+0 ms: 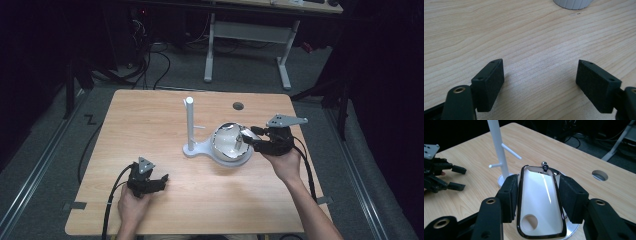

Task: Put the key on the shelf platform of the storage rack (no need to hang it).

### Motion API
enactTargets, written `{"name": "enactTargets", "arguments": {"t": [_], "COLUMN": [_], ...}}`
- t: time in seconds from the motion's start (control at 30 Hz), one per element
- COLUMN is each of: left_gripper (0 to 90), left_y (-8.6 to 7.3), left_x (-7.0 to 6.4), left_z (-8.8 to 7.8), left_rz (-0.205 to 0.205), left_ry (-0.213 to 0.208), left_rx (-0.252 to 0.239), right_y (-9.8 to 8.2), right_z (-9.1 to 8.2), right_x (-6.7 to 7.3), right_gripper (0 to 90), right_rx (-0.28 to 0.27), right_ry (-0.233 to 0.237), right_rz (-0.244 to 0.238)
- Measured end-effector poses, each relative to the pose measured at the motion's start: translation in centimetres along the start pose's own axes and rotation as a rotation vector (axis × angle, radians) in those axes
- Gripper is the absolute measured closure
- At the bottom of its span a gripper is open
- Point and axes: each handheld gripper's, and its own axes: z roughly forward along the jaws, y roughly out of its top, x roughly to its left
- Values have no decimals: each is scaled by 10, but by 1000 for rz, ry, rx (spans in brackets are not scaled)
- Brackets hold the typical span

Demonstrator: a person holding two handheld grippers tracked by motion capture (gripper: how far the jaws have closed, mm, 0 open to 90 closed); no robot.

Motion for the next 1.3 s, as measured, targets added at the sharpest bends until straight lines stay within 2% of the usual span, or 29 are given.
{"name": "enactTargets", "arguments": {"t": [0.47,0.8,0.9,0.97,1.3], "left_gripper": [231,231,233,234,234], "left_y": [0,0,0,0,0], "left_x": [0,0,1,1,1], "left_z": [0,0,0,0,0], "left_rz": [-3,-5,-14,-13,-13], "left_ry": [2,3,2,2,2], "left_rx": [-1,-2,-5,-4,-4], "right_y": [-11,-13,-13,-14,-16], "right_z": [26,40,44,47,63], "right_x": [-11,-8,-7,-8,-3], "right_gripper": [516,516,515,515,515], "right_rx": [46,40,44,47,75], "right_ry": [0,18,-12,7,32], "right_rz": [39,48,52,70,54]}}
